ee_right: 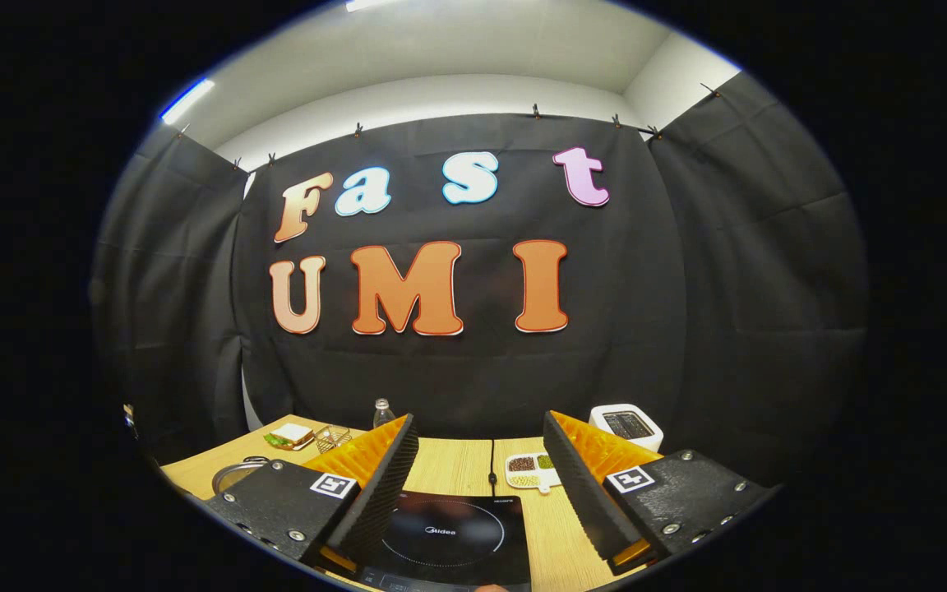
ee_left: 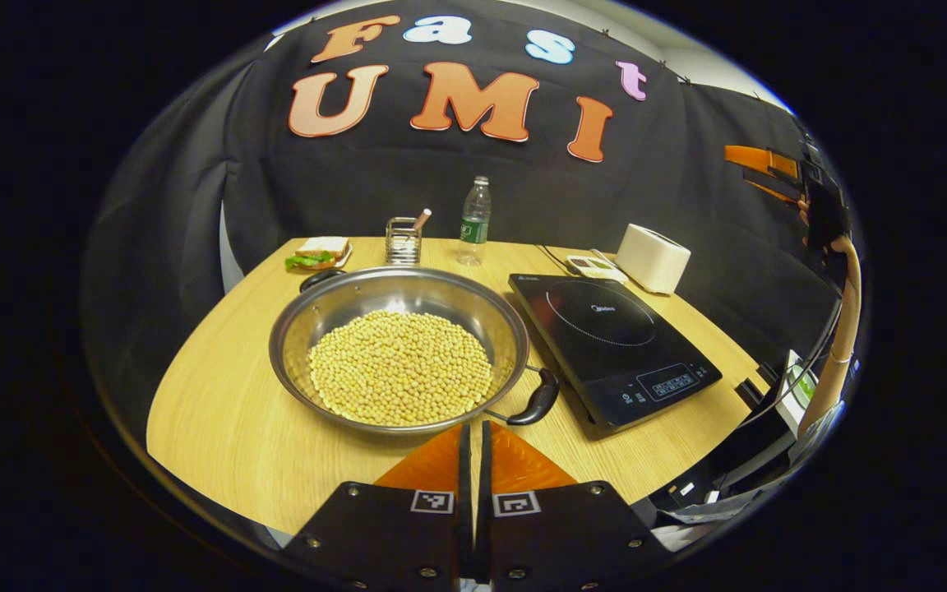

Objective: First push the handle of the pot to place it horizontally, then grasp the pot with both hands and set it on the induction cooktop.

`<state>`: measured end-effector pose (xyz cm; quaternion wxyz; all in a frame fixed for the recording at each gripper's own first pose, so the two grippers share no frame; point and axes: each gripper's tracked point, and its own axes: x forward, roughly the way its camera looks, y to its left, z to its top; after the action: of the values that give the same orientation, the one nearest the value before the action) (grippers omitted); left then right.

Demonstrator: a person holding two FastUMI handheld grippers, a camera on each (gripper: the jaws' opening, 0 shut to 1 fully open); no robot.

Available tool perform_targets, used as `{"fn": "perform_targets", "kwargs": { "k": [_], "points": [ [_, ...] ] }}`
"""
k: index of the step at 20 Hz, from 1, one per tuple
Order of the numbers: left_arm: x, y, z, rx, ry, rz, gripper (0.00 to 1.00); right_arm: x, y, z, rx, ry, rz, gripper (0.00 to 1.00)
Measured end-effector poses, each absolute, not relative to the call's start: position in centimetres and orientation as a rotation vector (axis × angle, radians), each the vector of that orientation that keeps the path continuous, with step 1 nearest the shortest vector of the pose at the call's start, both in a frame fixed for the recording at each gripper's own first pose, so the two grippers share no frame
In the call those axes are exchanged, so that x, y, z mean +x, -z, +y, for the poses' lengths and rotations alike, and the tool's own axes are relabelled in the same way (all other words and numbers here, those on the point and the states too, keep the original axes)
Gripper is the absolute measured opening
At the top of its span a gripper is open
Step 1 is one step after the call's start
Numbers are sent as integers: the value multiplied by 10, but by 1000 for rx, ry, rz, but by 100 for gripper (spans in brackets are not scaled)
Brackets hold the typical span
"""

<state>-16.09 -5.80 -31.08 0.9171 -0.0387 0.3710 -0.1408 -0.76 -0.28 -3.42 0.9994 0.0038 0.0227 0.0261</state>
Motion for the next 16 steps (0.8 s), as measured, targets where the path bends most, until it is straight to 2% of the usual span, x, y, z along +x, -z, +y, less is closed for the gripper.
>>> {"fn": "perform_targets", "kwargs": {
  "k": [9, 10, 11, 15, 16],
  "points": [
    [-157, 354, -71, -83, 298, 846, 2, -1, 51, -7, 10, -60, 85, 95],
    [-155, 356, -73, -85, 296, 848, 2, 0, 51, -9, 9, -58, 87, 100],
    [-152, 358, -74, -88, 293, 849, 3, 1, 53, -9, 8, -55, 89, 95],
    [-142, 356, -86, -88, 305, 838, 2, 3, 55, -16, 13, -47, 94, 95],
    [-141, 356, -89, -75, 310, 834, 2, 3, 55, -18, 15, -45, 93, 100]
  ]
}}
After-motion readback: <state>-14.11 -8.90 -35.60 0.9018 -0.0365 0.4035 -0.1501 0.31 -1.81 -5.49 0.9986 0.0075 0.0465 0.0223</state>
